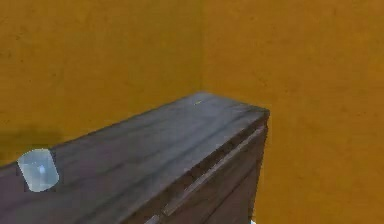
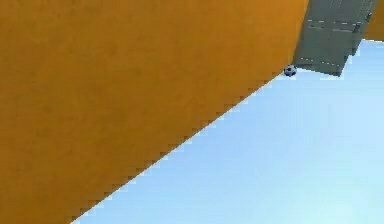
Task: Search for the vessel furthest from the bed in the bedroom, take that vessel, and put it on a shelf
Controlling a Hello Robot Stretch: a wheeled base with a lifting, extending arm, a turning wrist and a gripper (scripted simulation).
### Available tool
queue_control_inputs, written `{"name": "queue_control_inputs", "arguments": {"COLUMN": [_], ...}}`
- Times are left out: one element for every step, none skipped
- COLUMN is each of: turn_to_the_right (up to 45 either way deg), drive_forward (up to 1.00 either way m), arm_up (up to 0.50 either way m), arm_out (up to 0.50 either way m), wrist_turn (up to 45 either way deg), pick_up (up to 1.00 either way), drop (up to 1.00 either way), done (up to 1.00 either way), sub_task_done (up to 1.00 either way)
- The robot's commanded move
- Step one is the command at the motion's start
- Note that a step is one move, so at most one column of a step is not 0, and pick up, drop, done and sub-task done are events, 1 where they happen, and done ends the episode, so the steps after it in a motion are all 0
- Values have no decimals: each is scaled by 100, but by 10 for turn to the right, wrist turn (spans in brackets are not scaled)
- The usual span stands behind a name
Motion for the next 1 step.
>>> {"name": "queue_control_inputs", "arguments": {"turn_to_the_right": [-450], "drive_forward": [0], "arm_up": [0], "arm_out": [0], "wrist_turn": [0], "pick_up": [0], "drop": [0], "done": [0], "sub_task_done": [0]}}
